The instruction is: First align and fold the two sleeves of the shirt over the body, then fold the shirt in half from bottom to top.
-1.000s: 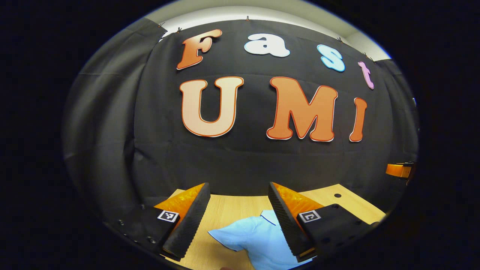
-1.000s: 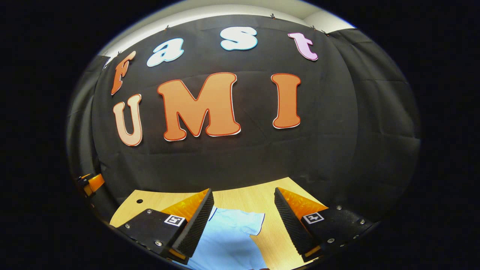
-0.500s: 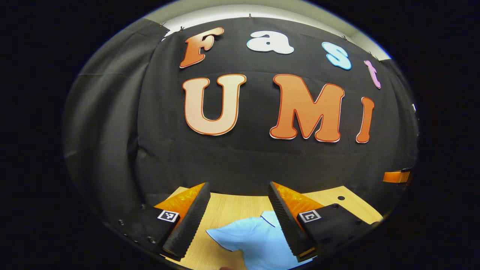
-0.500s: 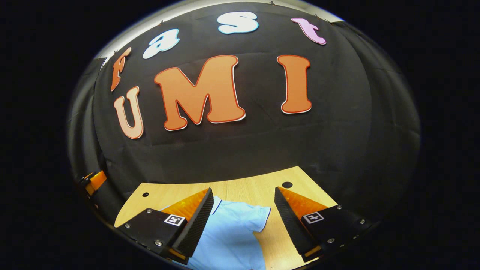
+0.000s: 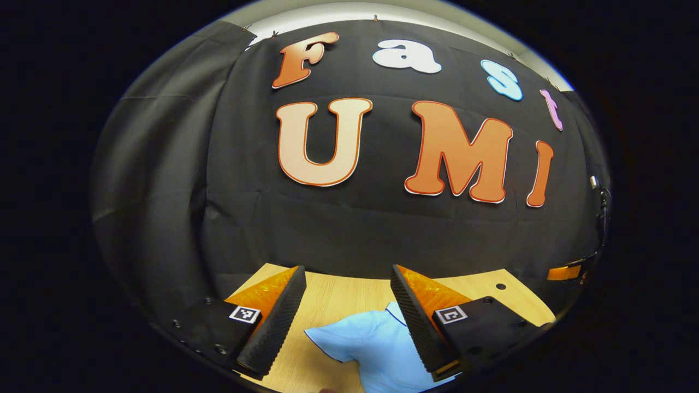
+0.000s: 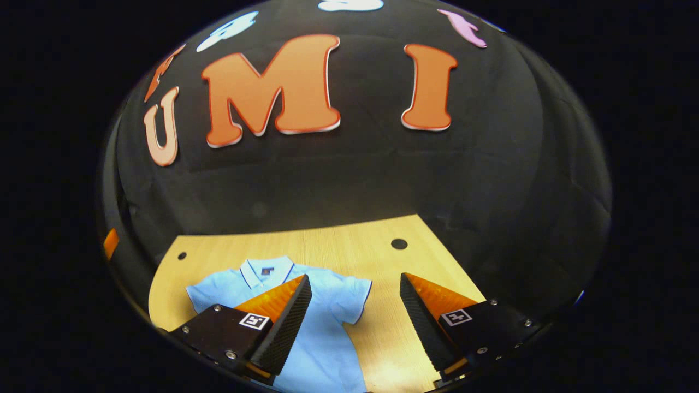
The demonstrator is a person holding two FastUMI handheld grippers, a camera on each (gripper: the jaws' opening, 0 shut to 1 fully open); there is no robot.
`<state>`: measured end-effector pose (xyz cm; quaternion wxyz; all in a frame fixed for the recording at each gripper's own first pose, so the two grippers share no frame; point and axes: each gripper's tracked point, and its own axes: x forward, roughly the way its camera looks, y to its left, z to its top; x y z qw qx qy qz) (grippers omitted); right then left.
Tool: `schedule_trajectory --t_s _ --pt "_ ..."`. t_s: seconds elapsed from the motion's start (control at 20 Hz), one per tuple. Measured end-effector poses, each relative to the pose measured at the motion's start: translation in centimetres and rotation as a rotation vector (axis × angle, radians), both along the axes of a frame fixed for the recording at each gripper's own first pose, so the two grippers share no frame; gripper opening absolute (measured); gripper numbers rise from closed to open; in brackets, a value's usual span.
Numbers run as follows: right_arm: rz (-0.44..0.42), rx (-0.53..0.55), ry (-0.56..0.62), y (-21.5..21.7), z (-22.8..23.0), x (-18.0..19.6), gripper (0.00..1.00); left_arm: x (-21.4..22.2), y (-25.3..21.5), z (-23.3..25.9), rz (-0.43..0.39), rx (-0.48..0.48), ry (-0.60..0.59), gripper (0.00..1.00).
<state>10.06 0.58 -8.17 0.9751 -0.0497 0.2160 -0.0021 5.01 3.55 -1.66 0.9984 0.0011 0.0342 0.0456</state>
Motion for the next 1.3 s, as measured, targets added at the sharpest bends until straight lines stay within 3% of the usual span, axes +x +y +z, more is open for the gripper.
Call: schedule_trajectory --t_s 0.25,0.6,0.7,0.85,1.1,1.3 --pt "-0.016 -0.074 0.139 -0.5 -3.8 4.1 0.98 -0.2 1.5 -0.1 0.023 0.008 -0.001 1.0" --pt "-0.086 0.007 0.368 -2.2 -10.7 8.7 0.99 0.2 3.6 -0.5 0.054 0.052 0.01 1.0" --pt "-0.105 0.059 0.471 -2.0 -13.3 9.1 0.99 0.5 3.9 -1.2 0.055 0.035 0.028 1.0" --pt "-0.144 0.05 0.578 -3.0 -17.3 9.6 0.99 0.8 4.2 -1.8 0.056 0.022 0.046 1.0" --pt "-0.207 -0.008 0.674 -4.5 -21.7 10.1 0.99 1.4 5.4 -3.3 0.078 0.024 0.082 1.0" --pt "-0.236 0.04 0.74 -4.4 -23.7 10.1 0.99 1.8 5.6 -4.4 0.084 0.023 0.108 1.0"
